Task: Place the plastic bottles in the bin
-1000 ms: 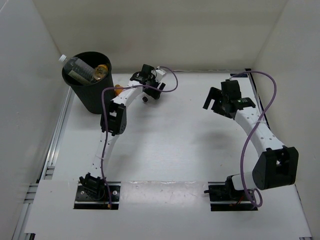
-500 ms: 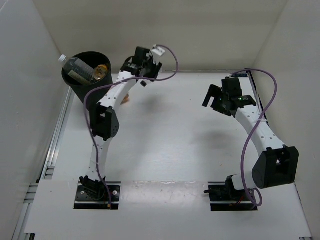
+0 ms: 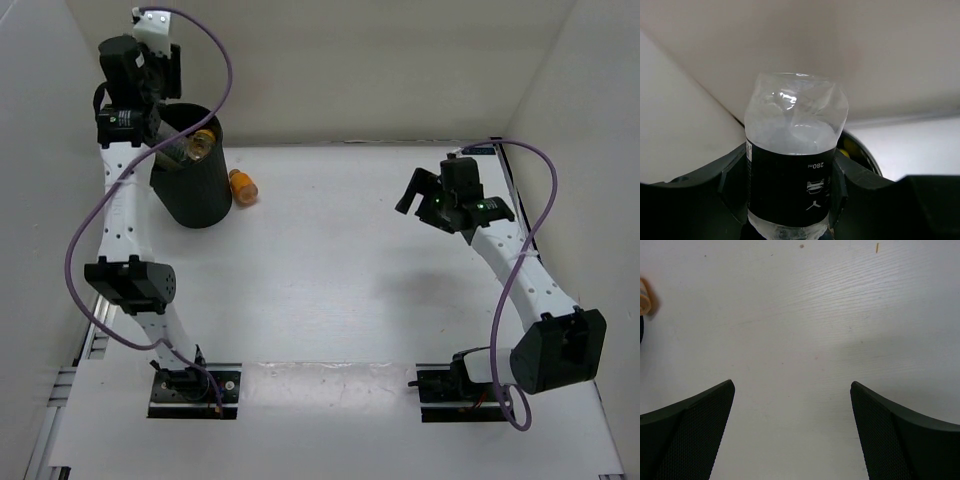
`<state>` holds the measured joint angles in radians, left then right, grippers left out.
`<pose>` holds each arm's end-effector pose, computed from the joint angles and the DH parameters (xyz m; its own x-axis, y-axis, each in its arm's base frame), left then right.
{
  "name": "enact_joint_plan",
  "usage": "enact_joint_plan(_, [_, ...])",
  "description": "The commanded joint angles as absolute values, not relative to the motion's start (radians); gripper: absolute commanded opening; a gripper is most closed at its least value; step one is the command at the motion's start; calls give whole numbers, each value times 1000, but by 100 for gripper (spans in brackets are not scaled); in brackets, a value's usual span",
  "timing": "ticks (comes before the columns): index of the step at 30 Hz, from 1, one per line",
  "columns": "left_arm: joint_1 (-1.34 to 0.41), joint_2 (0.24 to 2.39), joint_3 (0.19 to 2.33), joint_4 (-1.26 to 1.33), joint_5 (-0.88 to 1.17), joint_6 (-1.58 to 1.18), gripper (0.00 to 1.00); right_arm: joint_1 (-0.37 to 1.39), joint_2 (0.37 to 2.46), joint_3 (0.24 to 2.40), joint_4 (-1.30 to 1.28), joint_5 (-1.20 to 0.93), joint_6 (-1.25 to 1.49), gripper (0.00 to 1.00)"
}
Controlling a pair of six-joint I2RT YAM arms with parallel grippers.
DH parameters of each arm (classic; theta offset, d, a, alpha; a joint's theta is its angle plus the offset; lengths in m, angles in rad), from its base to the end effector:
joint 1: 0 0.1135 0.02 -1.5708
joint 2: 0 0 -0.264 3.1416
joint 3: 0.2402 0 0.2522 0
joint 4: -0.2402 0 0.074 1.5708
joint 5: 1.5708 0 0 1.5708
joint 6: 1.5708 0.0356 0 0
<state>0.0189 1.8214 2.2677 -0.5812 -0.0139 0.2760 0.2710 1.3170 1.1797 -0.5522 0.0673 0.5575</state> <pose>0.3891 0.0078 0.5144 -0.1383 0.2699 -0.9529 0.0052 0.9623 0.2718 0.2792 0.0751 0.3253 -0.6350 0.3715 -0.6774 0.1401 0.9176 0.3719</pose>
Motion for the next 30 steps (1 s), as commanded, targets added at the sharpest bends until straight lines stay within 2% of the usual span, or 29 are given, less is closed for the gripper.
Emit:
enact_joint_plan(1, [20, 1855, 2166, -644, 35, 239, 28, 291, 1305, 1204, -537, 58, 569, 100])
enact_joint_plan(5, [40, 1835, 2106, -644, 35, 219, 29, 304, 1305, 1213, -537, 78, 569, 100])
enact_joint_plan(6, [52, 1835, 2097, -644, 35, 209, 34, 313, 1305, 1213, -537, 78, 569, 100])
enact_joint_plan(8, [63, 1810, 2054, -644, 49, 209, 50, 313, 1305, 1204, -537, 78, 569, 100])
enact_joint_plan(9, [63, 1810, 2040, -644, 49, 209, 63, 313, 1305, 1204, -537, 78, 569, 100])
enact_joint_plan(10, [63, 1795, 2019, -644, 31, 200, 82, 313, 1305, 1204, -537, 78, 569, 100])
enact_joint_plan(12, [63, 1772, 2019, -644, -35, 187, 100, 313, 1305, 1204, -537, 78, 569, 100])
enact_joint_plan(17, [72, 1707, 2045, -644, -81, 129, 100, 313, 1305, 1204, -537, 69, 560, 100])
enact_joint_plan(22, [9, 1669, 2092, -644, -247, 140, 100, 322, 1315, 1204, -537, 58, 560, 100])
enact_joint_plan(26, [-154, 1632, 2083, -644, -304, 196, 100, 331, 1315, 1184, -526, 58, 578, 100])
enact_joint_plan(30, [-323, 1601, 1881, -657, -281, 210, 100, 331, 1324, 1184, -515, 58, 588, 100])
